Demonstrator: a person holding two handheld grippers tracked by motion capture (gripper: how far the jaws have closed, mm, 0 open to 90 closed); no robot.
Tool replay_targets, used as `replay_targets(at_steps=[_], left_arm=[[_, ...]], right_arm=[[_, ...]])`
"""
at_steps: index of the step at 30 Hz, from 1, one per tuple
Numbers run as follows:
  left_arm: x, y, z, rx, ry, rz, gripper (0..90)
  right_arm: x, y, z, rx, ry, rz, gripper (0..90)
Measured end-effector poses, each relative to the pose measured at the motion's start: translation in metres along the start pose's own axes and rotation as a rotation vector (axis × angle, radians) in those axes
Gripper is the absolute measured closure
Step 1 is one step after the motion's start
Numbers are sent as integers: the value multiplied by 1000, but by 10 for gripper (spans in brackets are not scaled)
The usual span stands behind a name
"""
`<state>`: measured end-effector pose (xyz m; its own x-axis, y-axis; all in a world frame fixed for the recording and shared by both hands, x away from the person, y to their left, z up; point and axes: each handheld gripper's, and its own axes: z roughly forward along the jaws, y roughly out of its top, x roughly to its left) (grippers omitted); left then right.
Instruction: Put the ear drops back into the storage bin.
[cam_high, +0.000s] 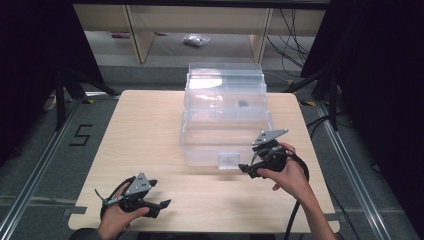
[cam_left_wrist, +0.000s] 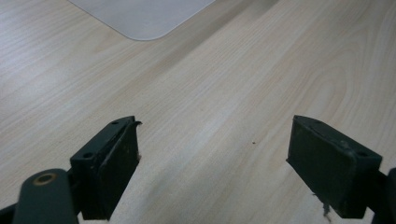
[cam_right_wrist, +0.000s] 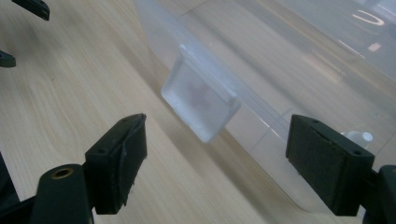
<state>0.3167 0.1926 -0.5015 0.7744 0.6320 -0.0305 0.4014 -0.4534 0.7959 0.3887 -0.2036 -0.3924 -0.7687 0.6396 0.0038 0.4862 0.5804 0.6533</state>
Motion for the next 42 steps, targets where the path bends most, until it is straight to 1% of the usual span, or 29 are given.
replay_targets(at_steps=[1,2,3,4,6,8,9,11,12,13,18,20,21,22,24,26,27,28,29,30,31,32,33,34,35,36,40,41,42], left_arm=[[0,0,0,-1,3,1,159],[0,0,0,0,2,2,159],[0,0,0,-4,1,-2,159],[0,0,0,-8,-1,0,159],[0,0,0,-7,0,3,159],[0,0,0,0,3,5,159],[0,0,0,-5,1,-1,159],[0,0,0,-2,1,7,159],[-1,0,1,-15,-6,-13,159],[-1,0,1,-15,-6,-13,159],[-1,0,1,-14,-7,-11,159],[-1,0,1,-17,-6,-10,159],[-1,0,1,-15,-7,-11,159],[-1,0,1,-17,-6,-11,159],[-1,0,0,-12,-4,-4,159],[-1,0,1,-16,-7,-11,159],[-1,0,0,-11,-5,-2,159],[-1,0,0,-13,-5,-3,159],[-1,0,0,-11,-6,-2,159],[1,0,-1,10,3,27,159],[1,0,-1,10,3,27,159],[1,0,-1,2,0,19,159],[-1,0,1,-17,-6,-9,159],[-1,0,0,-10,-6,-3,159],[-1,0,0,-10,-6,-3,159],[-2,0,1,-10,-3,-5,159],[-1,0,1,-11,-5,-4,159],[-1,0,0,-8,-4,-3,159],[-1,0,0,-8,-4,-3,159]], right_arm=[[1,-1,2,-15,0,0,212],[1,-1,1,-9,6,3,211],[0,-2,4,-29,-7,-20,211],[3,-3,1,-7,-3,2,211],[3,-5,3,-15,2,-13,211],[4,-6,3,-22,-8,-10,211],[4,-8,3,-15,-2,-15,211],[5,-11,5,-14,3,-13,212],[5,-12,6,-27,-1,-19,212],[7,-16,7,-13,0,1,211],[9,-23,10,-28,-8,10,211],[8,-25,10,-30,-5,-2,209],[10,-26,12,-42,-14,18,208],[9,-27,12,-39,-11,8,208],[11,-29,13,-40,-6,31,203],[13,-31,14,-39,-2,36,202],[12,-32,16,-53,-1,17,202],[13,-33,16,-47,-7,28,202],[14,-35,17,-54,-3,22,202],[15,-38,18,-38,2,36,204],[15,-38,18,-38,2,36,204],[16,-40,20,-61,-8,48,204],[15,-42,20,-51,4,19,204],[17,-46,21,-55,-6,47,204],[17,-46,21,-55,-6,47,204],[18,-50,22,-49,13,50,203],[20,-56,26,-62,8,55,202],[21,-59,28,-40,21,63,203],[21,-59,28,-40,21,63,203]])
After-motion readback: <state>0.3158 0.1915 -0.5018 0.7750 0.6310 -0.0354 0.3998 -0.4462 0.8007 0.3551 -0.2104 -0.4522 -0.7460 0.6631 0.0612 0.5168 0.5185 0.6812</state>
